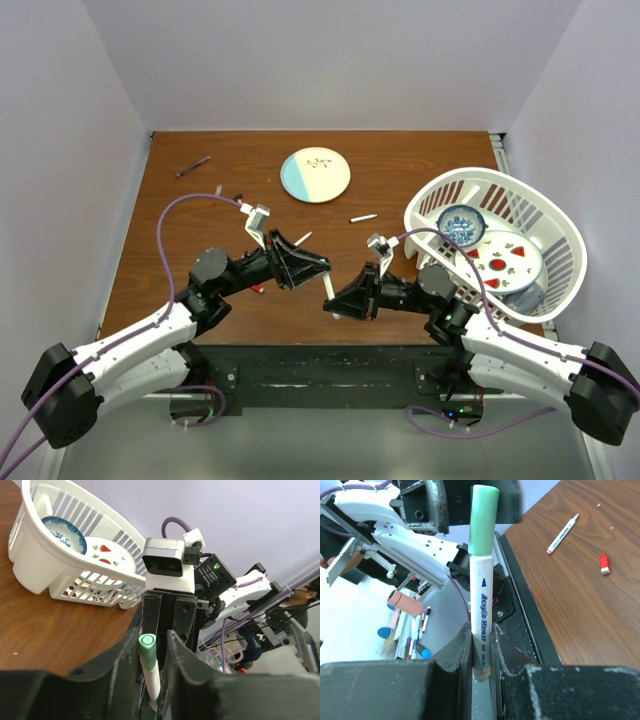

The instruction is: Insert the pens into the pen caps

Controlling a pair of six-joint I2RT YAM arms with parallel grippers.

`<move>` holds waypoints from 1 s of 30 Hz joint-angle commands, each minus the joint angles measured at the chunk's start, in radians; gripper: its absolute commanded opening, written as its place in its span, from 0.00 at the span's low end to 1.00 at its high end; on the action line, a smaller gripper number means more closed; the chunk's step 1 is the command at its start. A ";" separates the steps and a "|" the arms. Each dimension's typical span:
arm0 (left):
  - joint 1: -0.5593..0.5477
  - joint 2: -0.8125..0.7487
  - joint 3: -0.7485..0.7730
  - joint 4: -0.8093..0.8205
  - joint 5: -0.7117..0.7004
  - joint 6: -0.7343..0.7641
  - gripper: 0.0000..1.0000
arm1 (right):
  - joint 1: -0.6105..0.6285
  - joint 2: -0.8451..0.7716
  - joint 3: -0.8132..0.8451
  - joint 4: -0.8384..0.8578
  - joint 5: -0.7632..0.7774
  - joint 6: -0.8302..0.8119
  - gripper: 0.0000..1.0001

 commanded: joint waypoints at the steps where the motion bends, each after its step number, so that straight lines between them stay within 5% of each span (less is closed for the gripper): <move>1: 0.000 0.012 0.026 0.095 0.045 0.011 0.25 | 0.004 0.005 -0.001 0.034 -0.025 0.003 0.00; 4: -0.002 0.029 0.003 0.132 0.085 -0.015 0.00 | 0.006 0.009 0.010 0.057 -0.024 0.009 0.00; 11: -0.006 0.007 -0.164 0.332 0.133 -0.225 0.00 | 0.006 -0.055 0.077 0.014 0.151 -0.064 0.00; 18: -0.016 -0.072 -0.261 0.250 0.067 -0.209 0.00 | 0.004 0.031 0.299 -0.245 0.193 -0.216 0.00; 30: -0.048 -0.025 -0.327 0.227 -0.008 -0.231 0.00 | 0.004 0.124 0.461 -0.431 0.331 -0.386 0.00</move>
